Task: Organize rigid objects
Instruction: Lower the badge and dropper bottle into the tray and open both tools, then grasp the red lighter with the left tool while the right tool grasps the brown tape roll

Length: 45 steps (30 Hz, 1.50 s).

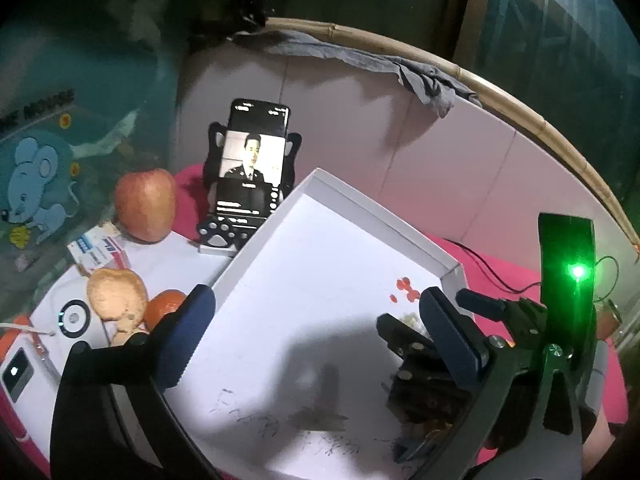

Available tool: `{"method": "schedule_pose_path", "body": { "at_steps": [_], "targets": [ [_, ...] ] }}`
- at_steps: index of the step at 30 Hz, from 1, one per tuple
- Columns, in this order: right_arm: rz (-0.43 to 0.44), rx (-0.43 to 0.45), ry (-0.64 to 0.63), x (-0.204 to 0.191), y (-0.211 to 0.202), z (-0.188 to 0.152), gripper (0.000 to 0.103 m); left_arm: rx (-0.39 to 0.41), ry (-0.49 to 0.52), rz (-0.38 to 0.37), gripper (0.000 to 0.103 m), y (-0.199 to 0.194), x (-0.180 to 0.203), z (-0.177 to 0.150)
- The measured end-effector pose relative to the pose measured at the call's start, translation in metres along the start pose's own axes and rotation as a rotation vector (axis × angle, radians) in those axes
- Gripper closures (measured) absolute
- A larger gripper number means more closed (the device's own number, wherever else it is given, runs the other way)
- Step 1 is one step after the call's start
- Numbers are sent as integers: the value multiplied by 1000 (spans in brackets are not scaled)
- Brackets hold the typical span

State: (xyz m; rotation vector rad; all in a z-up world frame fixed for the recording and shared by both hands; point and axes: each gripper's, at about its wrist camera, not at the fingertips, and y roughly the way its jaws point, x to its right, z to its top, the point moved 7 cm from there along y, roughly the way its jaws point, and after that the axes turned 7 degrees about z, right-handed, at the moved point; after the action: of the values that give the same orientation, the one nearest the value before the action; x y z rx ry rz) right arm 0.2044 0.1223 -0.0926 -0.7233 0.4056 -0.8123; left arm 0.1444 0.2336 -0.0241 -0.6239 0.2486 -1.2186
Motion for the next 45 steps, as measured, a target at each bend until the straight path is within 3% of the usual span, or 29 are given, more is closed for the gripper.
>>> {"method": "schedule_pose_path", "body": {
  "at_steps": [10,25,32,38,42,45],
  "targets": [
    [-1,43,39,10,-18,-5,7,37,9,51,0,-12,-2,0],
    [5,115,132,49,-61,-20,7,15,57,38,0,-19,22,-13],
    [-50,160,189,98,-92,-32,7,6,100,7,0,-22,43,-20],
    [-143,214,286,168,-134,-51,7,1,155,-46,0,-21,72,-28],
    [-242,219,351,216,-151,-73,7,-17,209,-81,0,-20,98,-40],
    [-241,199,408,238,-155,-97,7,-37,251,-107,0,-19,118,-52]
  ]
}}
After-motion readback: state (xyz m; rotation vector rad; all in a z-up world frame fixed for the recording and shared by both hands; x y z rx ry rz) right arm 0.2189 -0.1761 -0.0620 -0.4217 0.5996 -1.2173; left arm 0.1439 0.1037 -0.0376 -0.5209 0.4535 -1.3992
